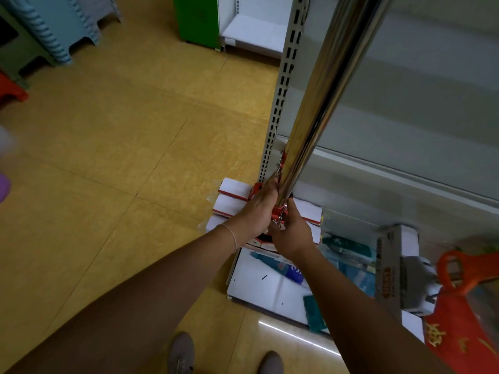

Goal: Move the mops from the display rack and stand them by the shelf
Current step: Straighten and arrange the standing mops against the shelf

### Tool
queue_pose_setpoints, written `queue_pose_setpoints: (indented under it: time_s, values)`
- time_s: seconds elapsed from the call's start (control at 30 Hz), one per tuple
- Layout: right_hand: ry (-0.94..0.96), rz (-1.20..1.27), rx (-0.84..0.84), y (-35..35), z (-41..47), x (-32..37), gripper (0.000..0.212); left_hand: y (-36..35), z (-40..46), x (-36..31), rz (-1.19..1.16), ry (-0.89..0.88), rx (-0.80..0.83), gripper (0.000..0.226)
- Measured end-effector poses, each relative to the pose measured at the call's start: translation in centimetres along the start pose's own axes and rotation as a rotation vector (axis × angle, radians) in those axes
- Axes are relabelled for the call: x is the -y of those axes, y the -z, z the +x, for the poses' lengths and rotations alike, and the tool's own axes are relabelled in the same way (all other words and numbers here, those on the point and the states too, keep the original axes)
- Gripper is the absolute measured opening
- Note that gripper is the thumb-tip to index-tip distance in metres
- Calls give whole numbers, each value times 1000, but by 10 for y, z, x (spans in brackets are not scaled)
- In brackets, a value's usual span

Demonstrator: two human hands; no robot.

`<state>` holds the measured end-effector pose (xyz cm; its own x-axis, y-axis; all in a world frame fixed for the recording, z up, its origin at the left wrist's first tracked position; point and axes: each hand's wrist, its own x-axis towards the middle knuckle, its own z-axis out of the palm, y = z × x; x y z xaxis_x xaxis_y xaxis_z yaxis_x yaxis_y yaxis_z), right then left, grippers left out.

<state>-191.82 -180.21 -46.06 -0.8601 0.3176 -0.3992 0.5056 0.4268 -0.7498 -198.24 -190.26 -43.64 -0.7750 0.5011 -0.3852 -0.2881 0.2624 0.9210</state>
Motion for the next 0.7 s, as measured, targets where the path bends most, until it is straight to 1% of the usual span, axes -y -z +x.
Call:
queue_pose_setpoints:
  time_s: [0.07, 0.23, 0.37, 0.47, 0.57, 0.7]
  values:
    - [6, -24, 13, 3, -2, 1, 71, 2, -3, -3, 23, 3, -4, 60]
    - [13, -62, 10, 14, -11, 9, 77, 7, -17, -16, 97, 3, -91, 52]
    - [-25, -82, 7, 28, -29, 15, 81, 9, -37, -24, 184, 25, -64, 55]
    - [8, -69, -20, 42, -47, 25, 75, 7, -53, -37, 245, 27, -41, 55]
    - [31, -43, -21, 55, -63, 38, 67, 5, -72, -54, 310, 24, -51, 54]
    - [63, 12, -48, 72, -88, 54, 61, -4, -98, -74, 369, 2, -146, 43]
